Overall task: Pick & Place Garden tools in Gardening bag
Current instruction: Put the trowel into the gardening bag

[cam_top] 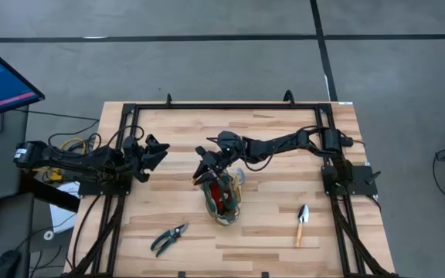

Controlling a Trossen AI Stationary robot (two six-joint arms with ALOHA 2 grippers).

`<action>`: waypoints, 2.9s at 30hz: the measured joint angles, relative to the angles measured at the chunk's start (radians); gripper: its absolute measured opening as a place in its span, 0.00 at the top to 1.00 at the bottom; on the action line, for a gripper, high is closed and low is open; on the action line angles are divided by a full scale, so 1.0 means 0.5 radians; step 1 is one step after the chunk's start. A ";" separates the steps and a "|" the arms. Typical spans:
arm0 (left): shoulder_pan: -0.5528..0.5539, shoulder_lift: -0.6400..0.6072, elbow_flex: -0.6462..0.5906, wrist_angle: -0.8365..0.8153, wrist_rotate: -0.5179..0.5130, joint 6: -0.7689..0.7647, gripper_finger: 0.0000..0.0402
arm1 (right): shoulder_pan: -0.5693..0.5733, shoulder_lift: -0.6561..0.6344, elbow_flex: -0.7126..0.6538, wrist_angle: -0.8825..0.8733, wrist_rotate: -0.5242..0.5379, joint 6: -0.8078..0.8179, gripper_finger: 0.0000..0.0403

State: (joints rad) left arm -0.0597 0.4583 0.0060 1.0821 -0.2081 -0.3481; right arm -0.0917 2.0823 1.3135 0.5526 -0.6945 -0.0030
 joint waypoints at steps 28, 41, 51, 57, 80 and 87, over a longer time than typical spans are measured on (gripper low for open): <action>0.000 0.002 0.001 -0.001 -0.017 0.000 0.59 | -0.063 -0.022 -0.020 -0.181 -0.130 0.170 0.59; 0.000 0.002 0.000 -0.002 -0.015 0.000 0.59 | -0.202 -0.671 -0.007 -1.098 0.133 0.045 0.44; 0.001 0.002 0.001 -0.002 -0.015 0.000 0.59 | 0.026 -1.398 -0.046 -2.692 1.612 0.804 0.49; 0.000 0.002 0.000 -0.002 -0.015 0.000 0.59 | 0.429 -1.600 -0.234 -3.144 1.914 1.552 0.52; 0.000 0.002 0.001 -0.002 0.043 0.000 0.59 | 1.572 -1.110 -0.477 -3.088 0.941 0.645 0.48; 0.000 0.002 0.000 -0.002 0.060 0.000 0.59 | 1.636 -0.819 -0.477 -3.100 0.870 0.331 0.43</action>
State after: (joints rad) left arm -0.0596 0.4595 0.0062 1.0809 -0.1780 -0.3481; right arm 0.7262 1.6729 1.0752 -0.9975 -0.2592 0.1626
